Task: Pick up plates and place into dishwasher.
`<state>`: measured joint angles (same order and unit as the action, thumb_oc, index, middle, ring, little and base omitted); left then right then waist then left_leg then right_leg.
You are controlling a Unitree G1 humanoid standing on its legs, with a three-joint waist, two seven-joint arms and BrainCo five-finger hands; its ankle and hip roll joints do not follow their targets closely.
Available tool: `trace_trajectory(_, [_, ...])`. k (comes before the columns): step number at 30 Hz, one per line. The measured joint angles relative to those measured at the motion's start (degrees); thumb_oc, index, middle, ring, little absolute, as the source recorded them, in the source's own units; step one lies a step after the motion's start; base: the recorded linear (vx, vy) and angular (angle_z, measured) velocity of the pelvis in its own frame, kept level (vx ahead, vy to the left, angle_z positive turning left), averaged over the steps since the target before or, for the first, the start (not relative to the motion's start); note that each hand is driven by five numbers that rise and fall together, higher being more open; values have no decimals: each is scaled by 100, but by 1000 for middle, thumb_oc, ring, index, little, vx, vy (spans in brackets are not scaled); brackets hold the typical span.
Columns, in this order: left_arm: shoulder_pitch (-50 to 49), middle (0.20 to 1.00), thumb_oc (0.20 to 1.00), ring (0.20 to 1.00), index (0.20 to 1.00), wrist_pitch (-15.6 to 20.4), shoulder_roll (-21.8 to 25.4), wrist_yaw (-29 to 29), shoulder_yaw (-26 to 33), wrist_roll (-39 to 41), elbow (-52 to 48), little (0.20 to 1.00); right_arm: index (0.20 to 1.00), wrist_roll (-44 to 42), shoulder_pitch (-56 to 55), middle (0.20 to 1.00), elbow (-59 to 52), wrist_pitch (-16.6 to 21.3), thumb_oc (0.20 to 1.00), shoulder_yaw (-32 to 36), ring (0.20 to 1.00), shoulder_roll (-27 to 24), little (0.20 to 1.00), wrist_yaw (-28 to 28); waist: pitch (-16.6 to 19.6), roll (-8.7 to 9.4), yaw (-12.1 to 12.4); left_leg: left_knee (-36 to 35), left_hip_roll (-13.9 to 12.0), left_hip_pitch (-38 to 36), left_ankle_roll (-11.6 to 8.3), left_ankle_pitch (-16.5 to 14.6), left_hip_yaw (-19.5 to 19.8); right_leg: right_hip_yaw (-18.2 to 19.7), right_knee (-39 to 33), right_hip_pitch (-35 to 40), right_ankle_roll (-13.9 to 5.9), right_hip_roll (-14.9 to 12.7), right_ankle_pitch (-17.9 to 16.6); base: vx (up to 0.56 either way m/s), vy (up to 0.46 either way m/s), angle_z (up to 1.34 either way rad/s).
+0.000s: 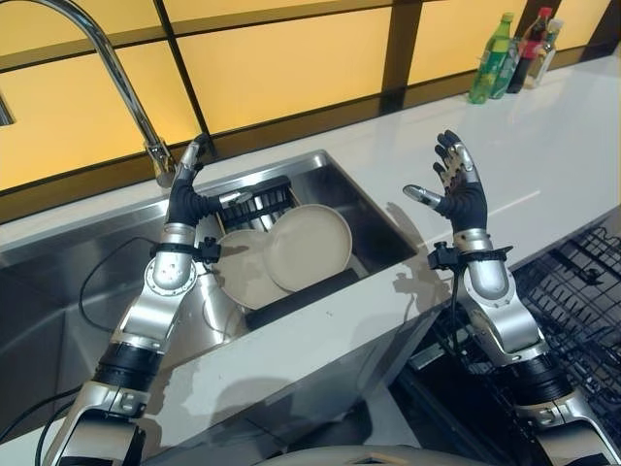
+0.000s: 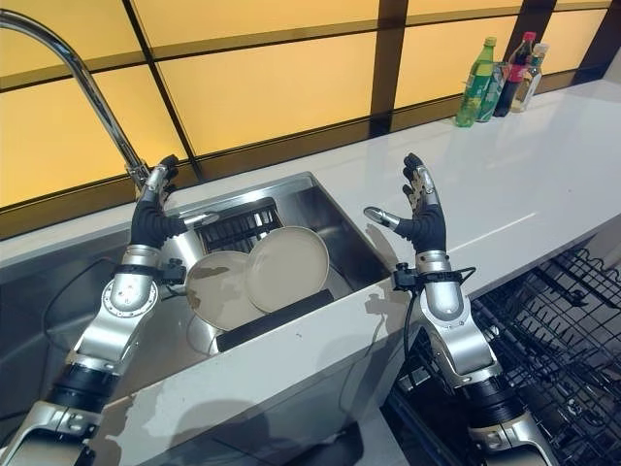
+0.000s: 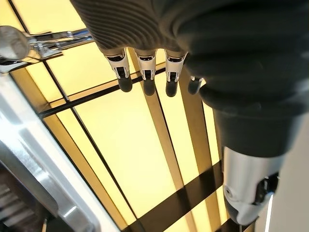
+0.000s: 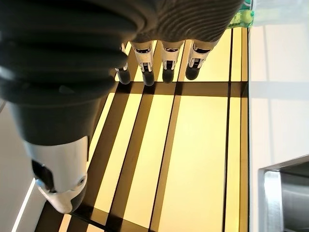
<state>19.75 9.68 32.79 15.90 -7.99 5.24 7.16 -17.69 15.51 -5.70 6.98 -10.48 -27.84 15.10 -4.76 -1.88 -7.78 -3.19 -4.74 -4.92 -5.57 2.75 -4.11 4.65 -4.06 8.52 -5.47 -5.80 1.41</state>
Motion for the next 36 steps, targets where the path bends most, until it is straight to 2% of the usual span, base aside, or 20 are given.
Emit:
trace_trajectory(2, [47, 1000, 1000, 1000, 1000, 16, 110, 19, 6, 0, 242, 1000, 1000, -3, 1, 1000, 6, -8, 1000, -3, 1000, 0, 1000, -87, -18, -34, 38, -108, 12, -118, 3, 3, -72, 101, -9, 13, 1, 10, -5, 130, 112, -23])
trace_trajectory(8, [57, 1000, 1000, 1000, 1000, 83, 296, 81, 15, -134, 428, 1000, 1000, -22, -6, 1000, 5, -80, 1000, -3, 1000, -2, 1000, -170, -89, -71, -137, -175, 64, -152, 25, -4, -231, 252, -14, -65, -30, -43, -5, 91, 93, -16])
trace_trajectory(9, [80, 1000, 1000, 1000, 1000, 92, 328, 80, 14, -212, 501, 1000, 1000, -59, -10, 1000, 7, -87, 1000, -1, 1000, -6, 1000, -204, -115, -65, -233, -176, 72, -156, 26, -14, -254, 277, -13, -85, -33, -47, -7, 121, 84, -13])
trace_trajectory(12, [155, 1000, 1000, 1000, 1000, 93, 456, 76, 17, -224, 825, 1000, 1000, -110, -55, 1000, 1, -109, 1000, 32, 1000, -19, 1000, -276, -246, -61, -287, -177, 67, -229, 30, -41, -372, 326, 11, -70, -43, -45, -13, 85, 52, -17])
trace_trajectory(17, [161, 1000, 1000, 1000, 1000, 94, 460, 69, 10, -226, 908, 1000, 1000, -129, -240, 1000, -1, -110, 1000, 69, 1000, -22, 1000, -312, -452, -55, -289, -177, 76, -252, 38, -52, -423, 403, 85, -130, -72, -51, -14, 23, 30, -9])
trace_trajectory(19, [171, 1000, 1000, 1000, 1000, 110, 475, -70, -31, -227, 1005, 1000, 1000, -154, -235, 1000, -2, -109, 1000, 66, 1000, -25, 1000, -326, -492, -68, -376, -177, 84, -241, 44, -49, -448, 427, 137, -197, -86, -55, -5, 25, 34, -7])
trace_trajectory(26, [498, 1000, 1000, 1000, 1000, 51, 594, -629, -427, -62, 1506, 1000, 1000, -213, -232, 1000, -2, -117, 1000, 68, 1000, -131, 1000, -339, -813, -120, -443, -175, 126, -237, 78, -54, -519, 547, 262, -312, -115, -83, 13, 47, 49, -9])
trace_trajectory(30, [523, 1000, 1000, 1000, 1000, -42, 590, -956, -451, 58, 1574, 1000, 1000, -213, -231, 1000, -2, -149, 1000, 68, 1000, -179, 1000, -374, -876, -137, -543, -175, 129, -236, 78, -54, -517, 547, 260, -310, -118, -87, 16, 49, 7, -1])
trace_trajectory(36, [666, 1000, 1000, 1000, 1000, -53, 591, -1498, -690, 141, 1656, 1000, 1000, -213, -227, 1000, -2, -149, 1000, 69, 1000, -236, 1000, -372, -982, -150, -542, -149, 138, -237, 82, -57, -509, 545, 298, -314, -123, -93, 19, 7, 12, 0])
